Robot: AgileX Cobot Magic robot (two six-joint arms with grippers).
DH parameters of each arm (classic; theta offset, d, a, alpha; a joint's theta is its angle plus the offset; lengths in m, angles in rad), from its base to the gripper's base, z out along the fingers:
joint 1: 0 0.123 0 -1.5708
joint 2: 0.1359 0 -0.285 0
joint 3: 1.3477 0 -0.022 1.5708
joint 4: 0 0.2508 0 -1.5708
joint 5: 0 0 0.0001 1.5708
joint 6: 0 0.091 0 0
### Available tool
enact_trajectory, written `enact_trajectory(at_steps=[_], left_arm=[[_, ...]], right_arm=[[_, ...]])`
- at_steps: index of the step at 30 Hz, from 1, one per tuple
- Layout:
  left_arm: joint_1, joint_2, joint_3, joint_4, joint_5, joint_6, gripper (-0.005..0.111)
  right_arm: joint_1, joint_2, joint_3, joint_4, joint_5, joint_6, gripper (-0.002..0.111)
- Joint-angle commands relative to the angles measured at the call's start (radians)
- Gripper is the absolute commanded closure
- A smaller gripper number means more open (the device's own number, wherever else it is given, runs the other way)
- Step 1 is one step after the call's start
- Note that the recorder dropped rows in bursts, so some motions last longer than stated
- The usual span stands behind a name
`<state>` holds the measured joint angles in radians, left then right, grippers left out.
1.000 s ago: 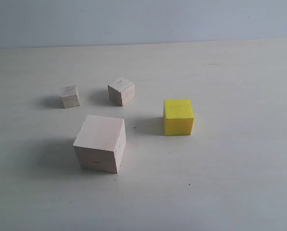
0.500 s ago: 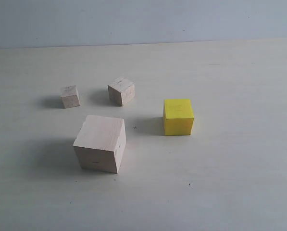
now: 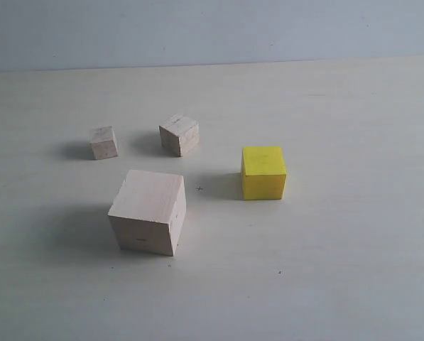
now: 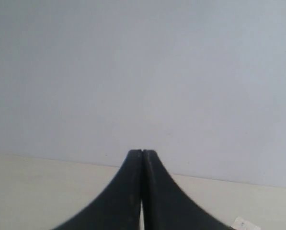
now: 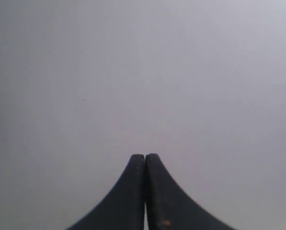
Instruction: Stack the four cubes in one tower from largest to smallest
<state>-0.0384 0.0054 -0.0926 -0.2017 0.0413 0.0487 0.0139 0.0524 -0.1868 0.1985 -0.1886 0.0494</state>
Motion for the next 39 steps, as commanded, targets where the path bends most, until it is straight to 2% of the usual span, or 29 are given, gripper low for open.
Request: enact_trajectory(at_steps=[1,6,8,11,13,17,21,26,36,39], left_arm=[[-0.005,0.046,-0.087,-0.021,0.112,-0.001,0.107],[-0.008,0.261,-0.257,-0.086,0.199,0.095,0.107],[-0.021,0.392,-0.343,-0.204,0.272,0.218,0.107],[-0.066,0.579,-0.445,-0.448,0.391,0.577,0.107],[-0.1,0.698,-0.501,-0.606,0.494,0.74,0.107],[-0.138,0.854,-0.552,-0.744,0.648,0.861,0.107],[-0.15,0.963,-0.565,-0.82,0.719,0.89,0.107],[-0.15,1.025,-0.565,-0.823,0.7,0.89,0.107],[-0.15,1.042,-0.563,-0.858,0.695,0.877,0.107],[-0.15,1.062,-0.563,-0.849,0.746,0.856,0.107]], right_arm=[[0.003,0.107,-0.102,0.005,0.189,0.007,0.108],[0.087,0.273,-0.205,0.01,0.225,-0.006,0.108],[0.151,0.364,-0.261,0.007,0.269,-0.032,0.108],[0.264,0.517,-0.327,0.01,0.379,-0.09,0.108],[0.337,0.595,-0.354,0.01,0.439,-0.094,0.108],[0.421,0.672,-0.371,0.01,0.491,-0.111,0.108],[0.476,0.739,-0.371,0.01,0.594,-0.12,0.108],[0.487,0.788,-0.371,0.106,0.734,-0.118,0.108],[0.487,0.799,-0.371,0.168,0.669,-0.099,0.108],[0.487,0.799,-0.371,0.168,0.614,-0.099,0.108]])
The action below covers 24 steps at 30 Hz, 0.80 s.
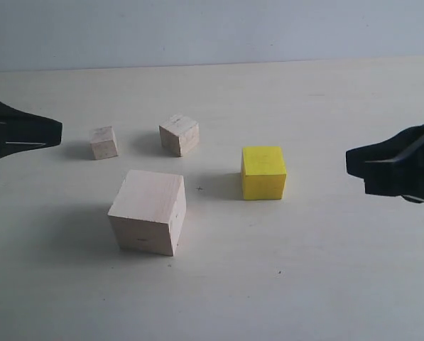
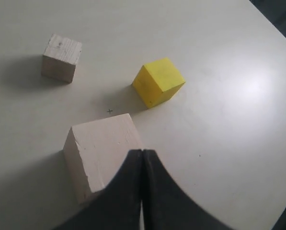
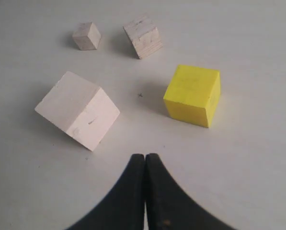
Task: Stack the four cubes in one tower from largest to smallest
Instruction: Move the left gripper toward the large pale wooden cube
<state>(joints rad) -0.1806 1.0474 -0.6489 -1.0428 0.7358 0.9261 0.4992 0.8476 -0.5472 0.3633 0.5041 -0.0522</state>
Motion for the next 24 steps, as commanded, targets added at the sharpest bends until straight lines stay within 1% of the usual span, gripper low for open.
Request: enact_trajectory(at_steps=[1,3,5,12,17,20,24], left_arm=[[-0.007,0.033,-0.006,-0.007,0.079,-0.022,0.107],[-0.007,0.062,-0.006,0.001,0.121,-0.022,0.107],[-0.01,0.093,-0.003,0.023,0.129,-0.022,0.107],[-0.01,0.202,0.078,0.04,0.043,-0.017,0.107],[-0.015,0.286,0.093,0.015,0.036,-0.015,0.107],[-0.056,0.332,0.093,0.02,0.001,-0.015,0.107],[-0.146,0.399,0.093,0.015,-0.07,-0.022,0.107]], right_arm=[[0.001,0.003,-0.01,0.003,-0.101,0.003,0.108],[0.001,0.003,-0.01,0.003,-0.118,0.003,0.108],[0.001,0.003,-0.01,0.003,-0.116,0.005,0.108],[0.001,0.003,-0.01,0.003,-0.075,0.018,0.108],[0.001,0.003,-0.008,0.003,-0.043,0.001,0.108],[0.001,0.003,-0.008,0.003,-0.026,0.0,0.108],[0.001,0.003,-0.008,-0.001,-0.021,0.0,0.108]])
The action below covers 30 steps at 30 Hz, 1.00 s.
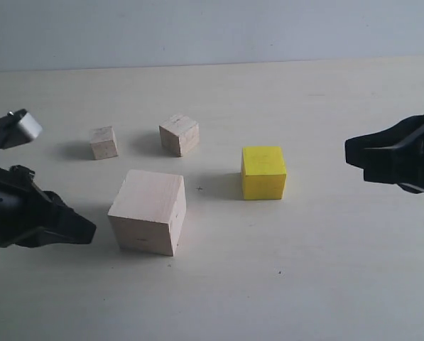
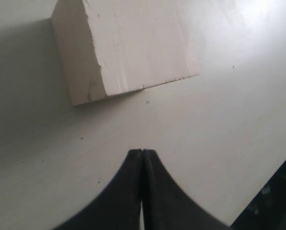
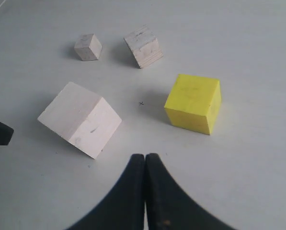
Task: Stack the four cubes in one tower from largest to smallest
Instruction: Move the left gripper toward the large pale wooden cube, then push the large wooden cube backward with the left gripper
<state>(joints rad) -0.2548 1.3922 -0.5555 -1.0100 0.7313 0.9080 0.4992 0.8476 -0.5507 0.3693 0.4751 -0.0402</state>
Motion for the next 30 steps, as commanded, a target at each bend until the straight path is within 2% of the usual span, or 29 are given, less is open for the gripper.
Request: enact_trajectory(at_steps=[1,6,15,19,30], left_arm=[[-0.099,0.07,0.0,-0.022,-0.089,-0.012,0.107],[-0.203,0.161,-0.017,-0.022,-0.223,-0.066,0.107],[-0.287,0.257,-0.082,-0.055,-0.393,-0.135,0.107],[-0.324,0.292,-0.134,-0.078,-0.411,-0.135,0.107],[-0.324,0.413,-0.281,-0.104,-0.409,-0.135,0.107]], right_arm=[[0.001,0.003,-0.005,-0.007,0.008,-0.012,0.108],[0.001,0.003,-0.005,-0.013,0.046,-0.052,0.108],[0.001,0.003,-0.005,-0.013,0.115,-0.065,0.108],[0.001,0.003,-0.005,-0.004,0.125,-0.065,0.108],[0.001,0.003,-0.005,-0.006,0.132,-0.065,0.108]])
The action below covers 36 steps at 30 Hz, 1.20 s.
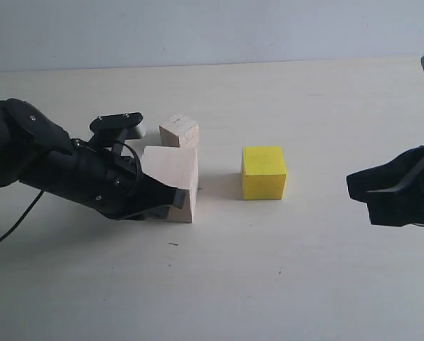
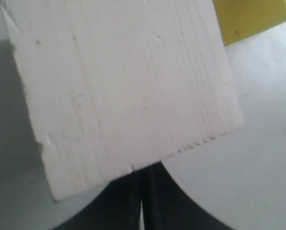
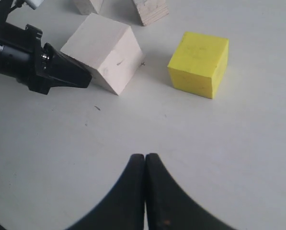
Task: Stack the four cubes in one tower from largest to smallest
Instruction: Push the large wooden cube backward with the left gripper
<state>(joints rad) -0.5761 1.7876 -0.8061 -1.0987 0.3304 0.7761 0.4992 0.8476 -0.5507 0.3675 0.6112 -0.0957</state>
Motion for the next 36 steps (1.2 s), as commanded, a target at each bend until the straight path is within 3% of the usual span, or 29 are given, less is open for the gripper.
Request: enact_trajectory(at_steps=[1,36], left_arm=[[-0.003,0.022,-0.04,-0.02,-0.005,-0.003,0.107],[-0.005,0.056,-0.075,-0.035,-0.025,-0.003,0.107]], right_arm=[[0.001,0.003,-0.005,-0.005,-0.004,-0.01,0.108],[0.001,0.003,-0.005,-0.006,0.004,-0.01,0.108]])
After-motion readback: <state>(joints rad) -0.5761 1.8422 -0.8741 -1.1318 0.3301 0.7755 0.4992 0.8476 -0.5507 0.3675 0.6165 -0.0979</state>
